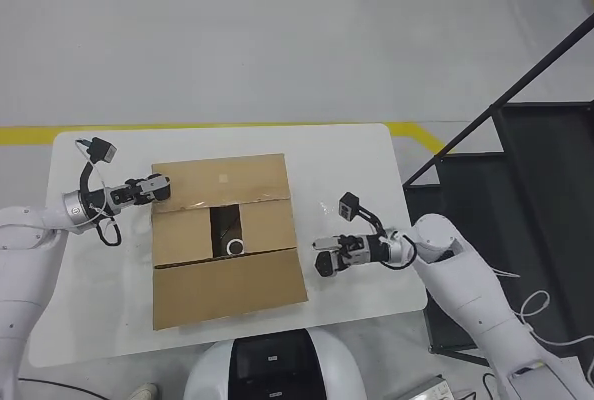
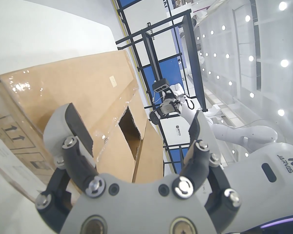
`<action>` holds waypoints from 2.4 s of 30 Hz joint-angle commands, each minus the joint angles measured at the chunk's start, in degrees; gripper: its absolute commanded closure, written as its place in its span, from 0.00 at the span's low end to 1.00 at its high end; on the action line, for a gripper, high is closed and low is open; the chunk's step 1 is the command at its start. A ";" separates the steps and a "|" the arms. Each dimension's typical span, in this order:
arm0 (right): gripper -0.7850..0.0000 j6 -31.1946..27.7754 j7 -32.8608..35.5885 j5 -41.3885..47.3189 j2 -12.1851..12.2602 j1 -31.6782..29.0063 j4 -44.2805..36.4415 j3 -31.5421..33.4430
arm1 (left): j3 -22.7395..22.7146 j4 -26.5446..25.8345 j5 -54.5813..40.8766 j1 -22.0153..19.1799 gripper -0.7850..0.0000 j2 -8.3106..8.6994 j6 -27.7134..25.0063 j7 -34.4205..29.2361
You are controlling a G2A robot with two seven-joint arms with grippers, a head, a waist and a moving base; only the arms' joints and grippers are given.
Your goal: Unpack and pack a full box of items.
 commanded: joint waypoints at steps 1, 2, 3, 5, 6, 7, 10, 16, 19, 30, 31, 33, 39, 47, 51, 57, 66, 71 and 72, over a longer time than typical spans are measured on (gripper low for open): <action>0.00 -1.51 -0.80 0.15 -0.14 -0.31 0.09 -0.49 | 0.00 0.00 0.00 0.00 0.00 0.00 0.00 0.00; 0.00 -2.02 -0.72 -0.35 -0.18 -0.31 0.03 -0.91 | 0.00 0.00 0.00 0.00 0.00 0.00 0.00 0.00; 0.00 -2.19 -0.60 -0.79 -0.21 -0.26 0.05 -1.27 | 0.00 0.00 0.00 0.00 0.00 0.00 0.00 0.00; 0.00 -2.23 -0.26 -0.25 -0.34 -0.32 -0.36 -2.01 | 0.00 0.00 0.00 0.00 0.00 0.00 0.00 0.00; 0.00 -2.14 -0.03 0.61 -0.44 -0.42 -0.74 -2.38 | 0.00 0.00 0.00 0.00 0.00 0.00 0.00 0.00; 0.00 -1.99 0.00 2.14 -0.57 -0.55 -1.20 -2.63 | 0.00 0.00 0.00 0.00 0.00 0.00 0.00 0.00; 0.00 -1.41 -0.65 7.12 -1.00 -0.96 -3.04 -3.17 | 0.00 0.00 0.00 0.00 0.00 0.00 0.00 0.00; 0.00 -2.07 -3.34 14.41 -1.87 -0.97 -4.44 -4.01 | 0.00 0.00 0.00 0.00 0.00 0.00 0.00 0.00; 0.00 -3.66 -5.37 16.64 -2.34 -0.32 -3.95 -4.24 | 0.00 0.00 0.00 0.00 0.00 0.00 0.00 0.00; 0.00 -15.44 -16.73 17.75 -5.57 4.33 2.46 -9.35 | 0.00 0.00 0.00 0.00 0.00 0.00 0.00 0.00; 0.00 -16.62 -18.13 17.72 -5.93 4.86 3.36 -9.81 | 0.00 0.00 0.00 0.00 0.00 0.00 0.00 0.00; 0.00 -18.18 -18.96 16.64 -6.51 6.12 4.71 -10.95 | 0.00 0.00 0.00 0.00 0.00 0.00 0.00 0.00; 0.00 -22.81 -21.15 13.97 -7.96 9.19 8.71 -12.96 | -0.40 -0.82 0.07 0.50 0.00 0.04 0.29 1.64; 0.00 -25.86 -20.45 9.63 -9.11 12.76 13.59 -14.47 | -4.95 -7.77 -1.59 4.30 0.00 1.37 1.15 0.68; 0.00 -27.12 -20.46 8.62 -9.65 14.07 15.45 -14.93 | -5.96 -10.33 -1.62 6.05 0.00 1.96 4.15 -2.35; 0.00 -28.51 -20.49 8.07 -10.41 15.76 17.74 -15.34 | -7.57 -11.86 0.06 8.06 0.00 2.75 10.19 -3.36; 0.00 -30.52 -21.34 7.92 -11.02 17.67 20.04 -14.24 | -8.93 -13.07 3.92 8.86 0.00 3.72 17.74 -5.11; 0.00 -35.90 -26.06 6.24 -10.71 17.80 20.07 -11.02 | -8.33 -12.67 3.14 8.48 0.00 3.64 17.98 -5.51; 0.00 -37.19 -26.82 4.09 -10.39 17.81 20.31 -10.07 | -8.33 -12.67 3.14 8.48 0.00 3.64 17.98 -5.51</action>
